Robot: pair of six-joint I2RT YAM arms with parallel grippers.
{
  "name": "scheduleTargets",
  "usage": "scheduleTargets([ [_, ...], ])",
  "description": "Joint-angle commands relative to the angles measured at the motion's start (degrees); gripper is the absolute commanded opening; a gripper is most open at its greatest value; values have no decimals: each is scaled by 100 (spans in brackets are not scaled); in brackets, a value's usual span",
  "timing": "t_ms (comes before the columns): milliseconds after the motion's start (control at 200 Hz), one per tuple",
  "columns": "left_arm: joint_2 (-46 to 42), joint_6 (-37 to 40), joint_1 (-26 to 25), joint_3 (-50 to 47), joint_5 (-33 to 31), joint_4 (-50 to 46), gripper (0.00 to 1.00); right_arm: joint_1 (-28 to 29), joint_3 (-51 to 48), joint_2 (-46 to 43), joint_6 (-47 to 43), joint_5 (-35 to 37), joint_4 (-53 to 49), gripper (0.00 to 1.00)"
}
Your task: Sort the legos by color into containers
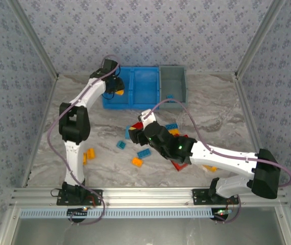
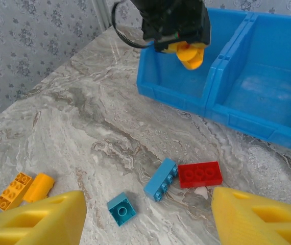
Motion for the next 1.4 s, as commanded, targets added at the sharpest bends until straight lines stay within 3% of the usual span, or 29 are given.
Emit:
scheduleTargets([
  [0, 331, 142, -54, 560, 398, -527, 38, 29, 14, -75, 44, 234, 34, 68],
  [225, 339, -47, -105, 295, 475, -534, 42, -90, -98, -102, 203, 403, -185, 69],
  [500, 74, -121, -116, 136, 394, -607, 61, -238, 117, 140, -138, 338, -34, 69],
  [625, -227, -160, -116, 141, 309, -734, 64, -344, 163, -26, -12, 584, -329, 69],
  [740, -653, -247, -141, 37, 126, -811, 66, -423, 316, -278, 899, 1276, -1574, 69],
  [815, -1107, -259, -217, -208, -88, -757, 67, -490, 544, -367, 2336, 1736, -3206, 67],
  [884, -1682, -184, -355, -745, -247, -527, 67, -526, 549, -400, 3342, 1629, -4421, 63],
  [984, -2657, 10, -709, -1754, -170, -11, 67, -534, 308, -422, 3848, 1128, -5246, 57],
  [1084, -3679, 240, -1317, -2953, 24, 398, 67, -593, -35, -423, 3772, 409, -5615, 54],
  [1229, -5150, 182, -2472, -4799, 156, 1013, 67, -441, -453, -436, 3267, -361, -5416, 52],
  [1394, -6414, -346, -3758, -6406, 23, 1425, 64, -550, -899, -436, 3052, -537, -5363, 52],
])
